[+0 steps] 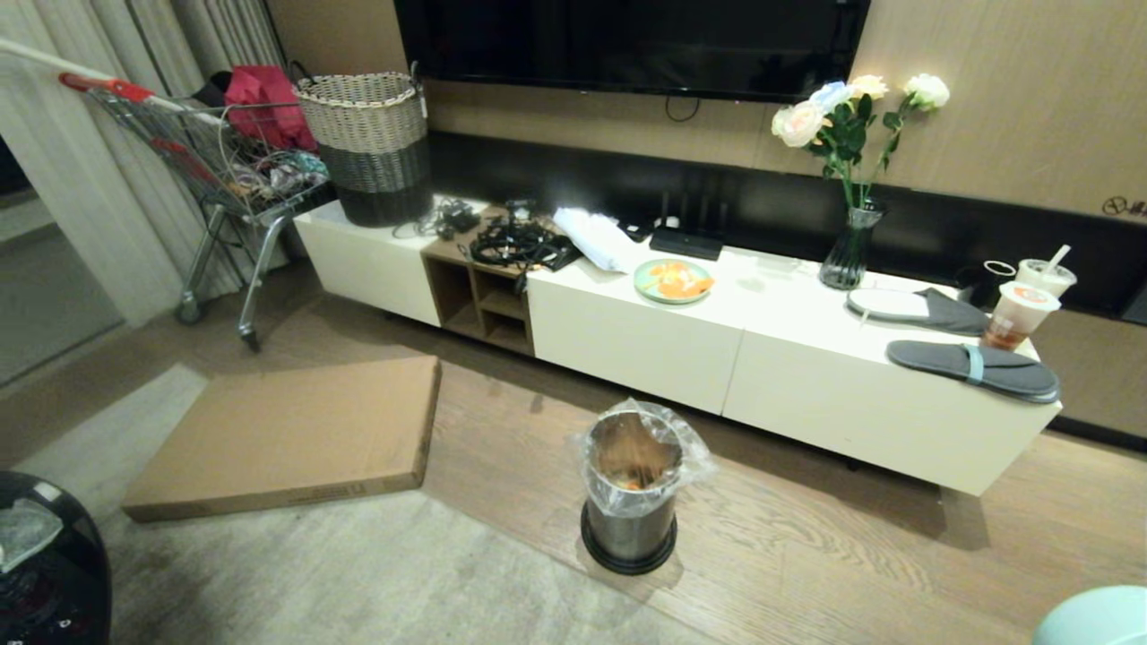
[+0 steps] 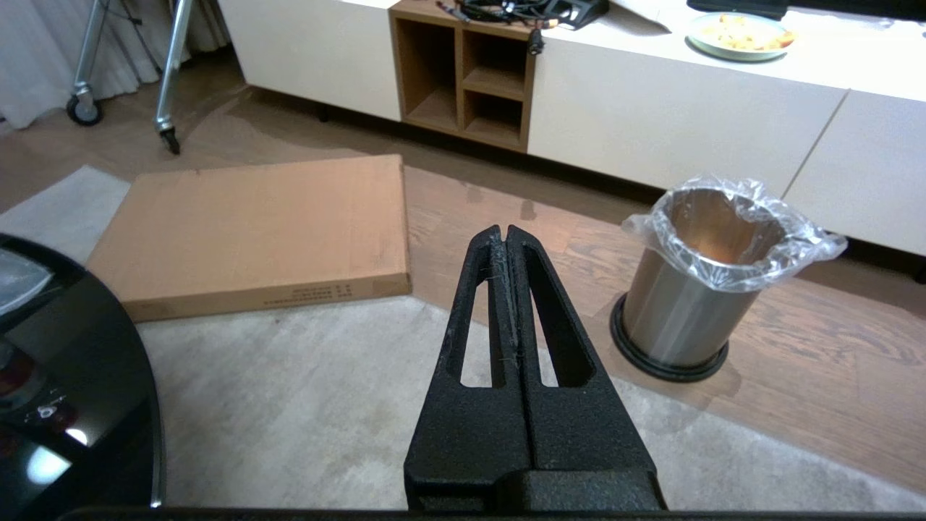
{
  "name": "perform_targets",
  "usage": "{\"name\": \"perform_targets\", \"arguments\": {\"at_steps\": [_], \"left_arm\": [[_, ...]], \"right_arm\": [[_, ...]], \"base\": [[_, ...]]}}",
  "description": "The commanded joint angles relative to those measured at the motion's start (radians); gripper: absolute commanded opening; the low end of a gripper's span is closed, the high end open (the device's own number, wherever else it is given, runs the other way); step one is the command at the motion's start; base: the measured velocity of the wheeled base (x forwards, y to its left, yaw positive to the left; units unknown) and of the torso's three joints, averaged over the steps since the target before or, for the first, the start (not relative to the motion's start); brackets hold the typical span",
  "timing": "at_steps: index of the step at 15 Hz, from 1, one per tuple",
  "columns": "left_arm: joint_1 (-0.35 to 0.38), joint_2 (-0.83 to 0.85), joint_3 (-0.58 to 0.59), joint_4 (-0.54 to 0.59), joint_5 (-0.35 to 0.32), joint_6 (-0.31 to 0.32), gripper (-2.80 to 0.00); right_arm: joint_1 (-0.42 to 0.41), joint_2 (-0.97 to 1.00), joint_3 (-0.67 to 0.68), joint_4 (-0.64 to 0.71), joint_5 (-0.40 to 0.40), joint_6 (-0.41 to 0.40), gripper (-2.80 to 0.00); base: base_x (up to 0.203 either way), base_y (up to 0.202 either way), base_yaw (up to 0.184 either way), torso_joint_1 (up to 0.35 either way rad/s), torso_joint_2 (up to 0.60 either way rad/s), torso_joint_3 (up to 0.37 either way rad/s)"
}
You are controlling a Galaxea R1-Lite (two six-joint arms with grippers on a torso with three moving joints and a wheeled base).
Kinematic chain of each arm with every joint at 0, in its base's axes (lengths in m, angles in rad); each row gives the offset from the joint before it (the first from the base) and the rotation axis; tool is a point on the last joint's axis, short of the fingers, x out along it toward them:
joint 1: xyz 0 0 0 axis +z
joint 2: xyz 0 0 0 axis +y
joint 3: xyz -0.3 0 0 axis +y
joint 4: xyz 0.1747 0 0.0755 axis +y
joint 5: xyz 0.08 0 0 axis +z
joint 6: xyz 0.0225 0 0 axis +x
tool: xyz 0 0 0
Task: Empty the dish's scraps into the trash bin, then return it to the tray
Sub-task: Put the bowl back to the table
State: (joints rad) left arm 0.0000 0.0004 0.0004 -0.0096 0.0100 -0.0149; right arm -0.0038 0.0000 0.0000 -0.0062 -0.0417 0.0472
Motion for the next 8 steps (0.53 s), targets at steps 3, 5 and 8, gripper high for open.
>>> {"name": "perform_targets", "arguments": {"at_steps": [3,5,8], "left_arm": [[0.000,0.000,0.000,0.000,0.001,0.000,-2.80],[0.000,0.000,0.000,0.000,0.001,0.000,-2.80],[0.000,0.000,0.000,0.000,0.000,0.000,-2.80]], "right_arm": [[0.000,0.002,0.000,0.001,0.000,0.000,-2.80],[0.001,0.002,0.000,0.002,0.000,0.000,-2.80],[0.001,0.002,-0.001,0.002,-0.001,0.000,-2.80]], "base": [[-0.004,-0.004,0.133,0.001,0.00,0.004],[0.002,-0.011,0.166,0.005,0.00,0.001],[0.001,-0.011,0.165,0.000,0.00,0.004]]}}
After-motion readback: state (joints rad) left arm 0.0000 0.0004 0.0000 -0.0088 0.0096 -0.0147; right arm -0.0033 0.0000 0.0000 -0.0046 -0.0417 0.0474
